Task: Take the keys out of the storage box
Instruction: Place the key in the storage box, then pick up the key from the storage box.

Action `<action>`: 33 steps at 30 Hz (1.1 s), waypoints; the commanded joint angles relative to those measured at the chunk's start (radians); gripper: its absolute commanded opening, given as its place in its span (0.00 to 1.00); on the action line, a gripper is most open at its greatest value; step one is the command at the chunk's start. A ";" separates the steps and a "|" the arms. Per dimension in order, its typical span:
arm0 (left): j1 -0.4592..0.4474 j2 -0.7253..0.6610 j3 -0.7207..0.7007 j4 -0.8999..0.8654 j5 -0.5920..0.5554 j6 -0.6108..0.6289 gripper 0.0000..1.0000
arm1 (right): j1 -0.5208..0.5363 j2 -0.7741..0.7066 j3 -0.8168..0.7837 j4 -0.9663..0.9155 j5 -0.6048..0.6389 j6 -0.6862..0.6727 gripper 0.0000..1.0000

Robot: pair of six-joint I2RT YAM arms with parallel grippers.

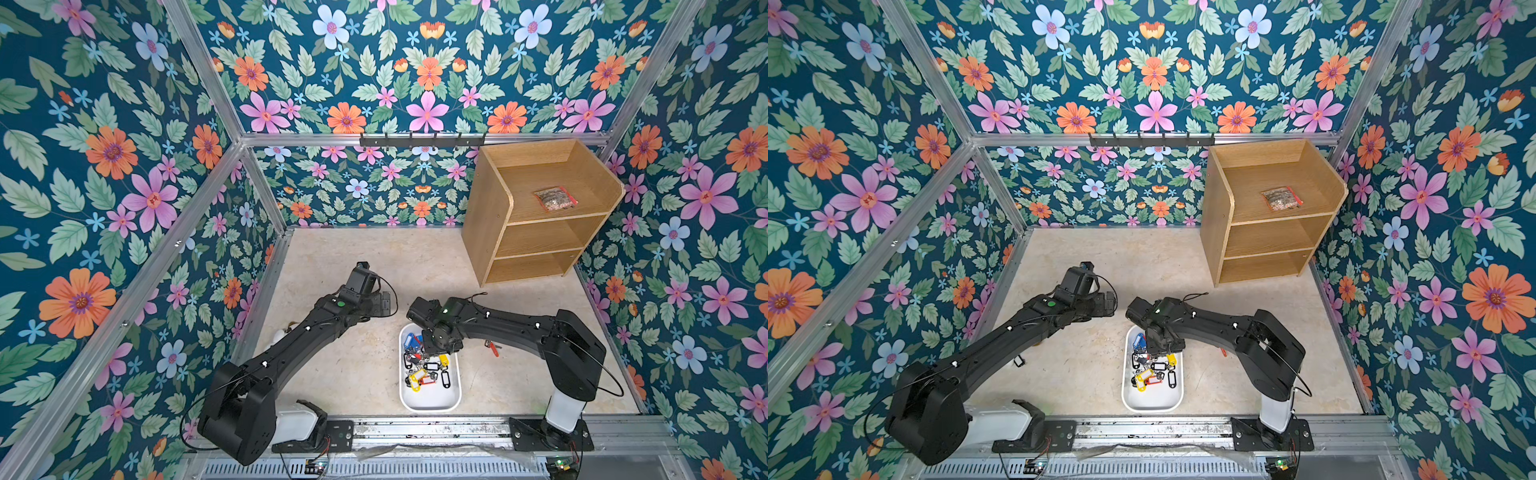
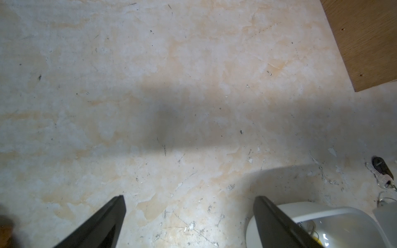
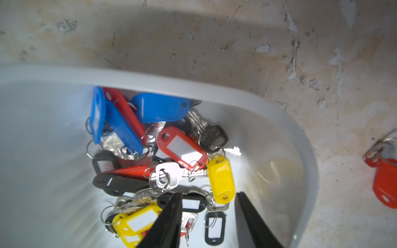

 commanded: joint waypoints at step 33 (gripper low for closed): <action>-0.007 0.002 0.006 0.001 -0.002 -0.002 0.99 | -0.003 0.068 -0.010 0.078 -0.049 0.018 0.29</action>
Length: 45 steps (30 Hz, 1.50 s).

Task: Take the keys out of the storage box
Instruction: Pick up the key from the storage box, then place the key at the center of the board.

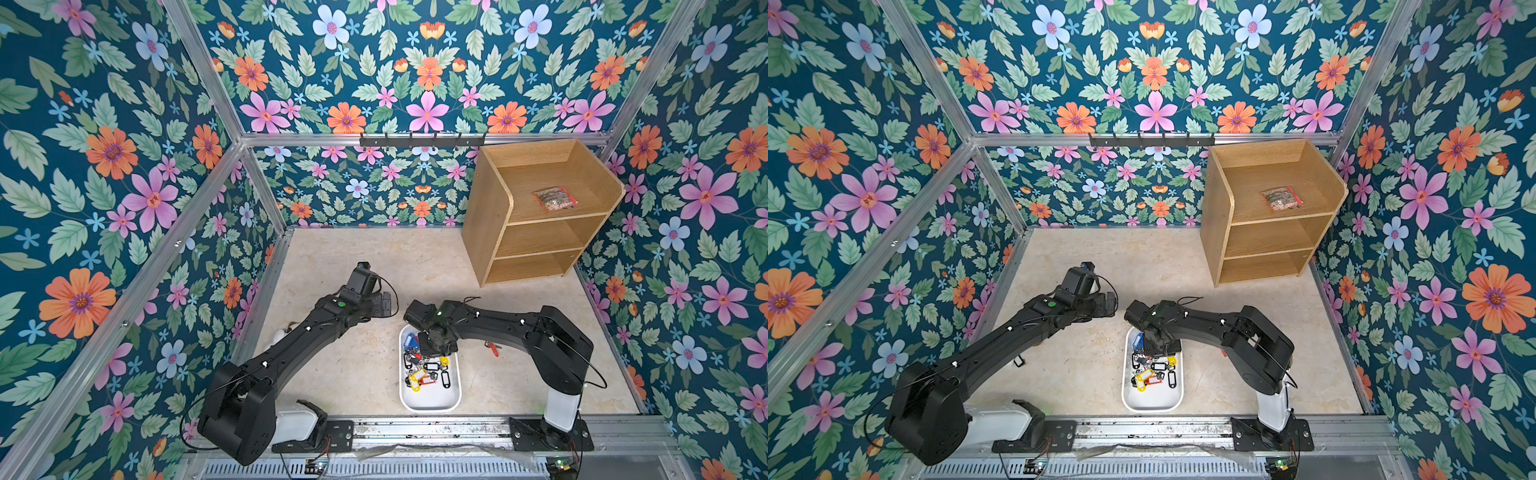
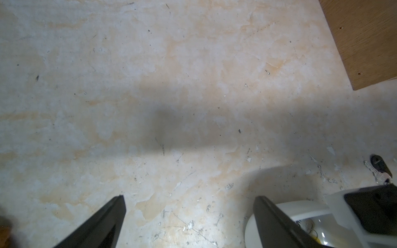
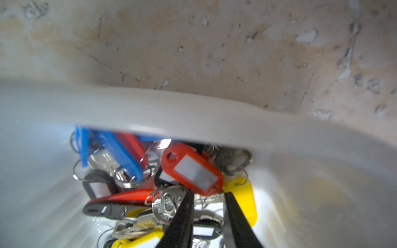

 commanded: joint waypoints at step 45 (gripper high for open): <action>-0.005 0.004 0.007 0.001 -0.003 -0.001 0.99 | -0.312 -0.560 -0.164 -0.141 0.124 -0.043 0.00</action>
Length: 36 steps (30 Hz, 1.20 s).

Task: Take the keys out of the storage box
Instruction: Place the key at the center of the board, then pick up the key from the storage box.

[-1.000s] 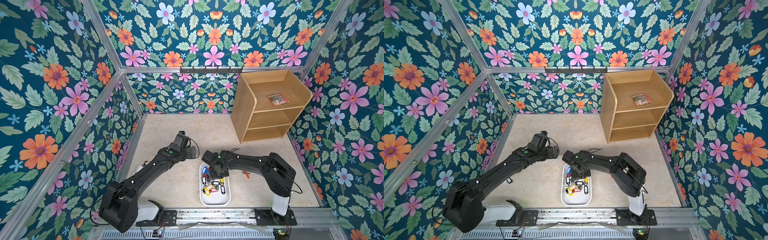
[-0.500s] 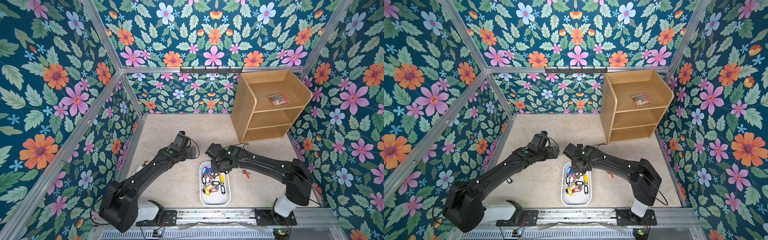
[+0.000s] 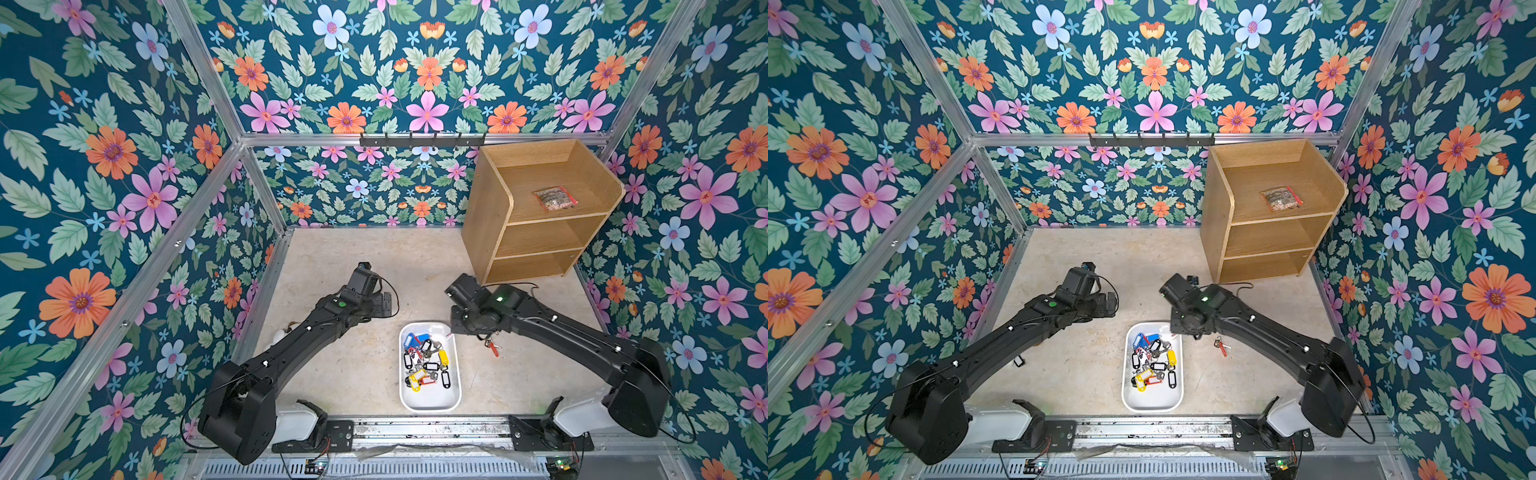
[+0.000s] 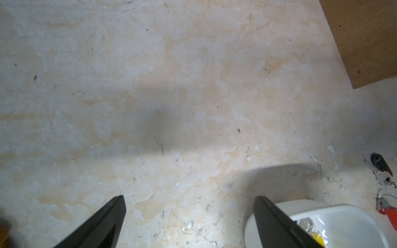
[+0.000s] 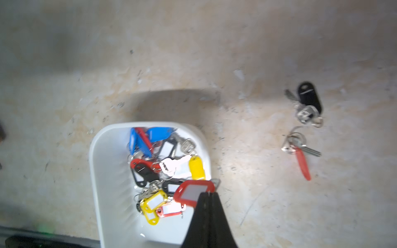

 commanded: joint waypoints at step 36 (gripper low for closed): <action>-0.005 0.034 0.009 0.001 -0.002 -0.004 0.99 | -0.046 -0.101 -0.142 0.088 -0.058 -0.023 0.37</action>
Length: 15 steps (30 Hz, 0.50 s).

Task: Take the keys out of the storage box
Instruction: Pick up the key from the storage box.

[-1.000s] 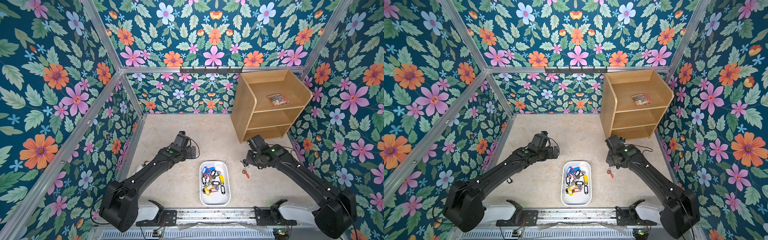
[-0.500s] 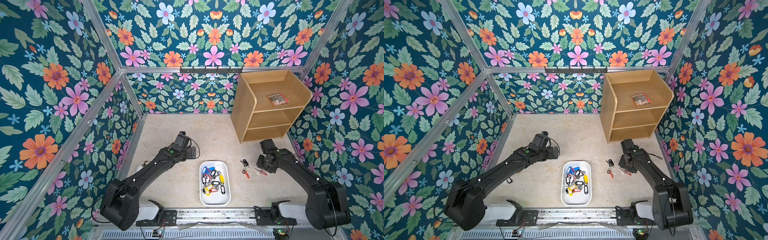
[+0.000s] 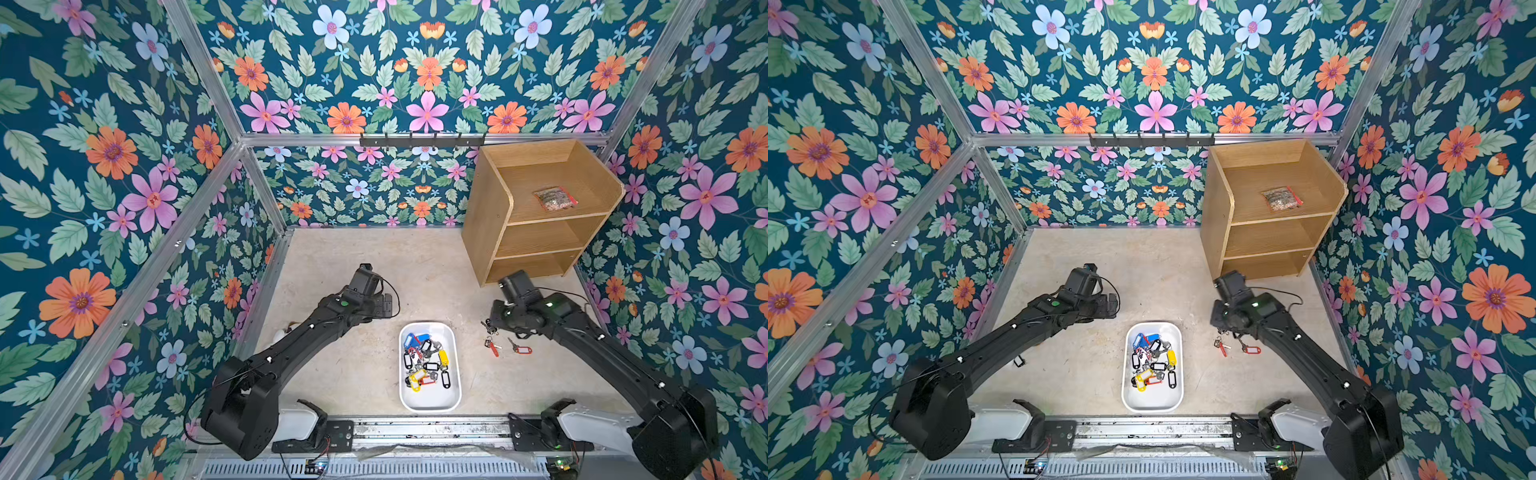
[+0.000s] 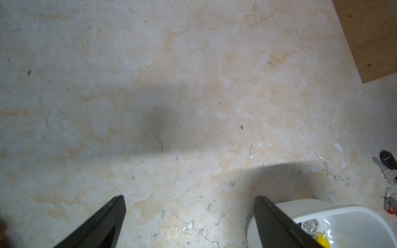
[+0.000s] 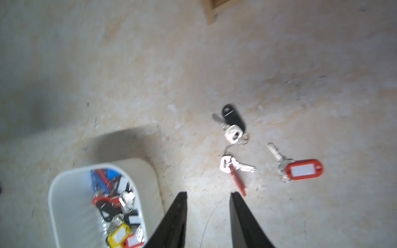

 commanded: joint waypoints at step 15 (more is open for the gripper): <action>-0.002 0.000 0.008 -0.001 -0.009 -0.004 0.99 | 0.353 0.375 0.167 0.063 -0.075 0.134 0.35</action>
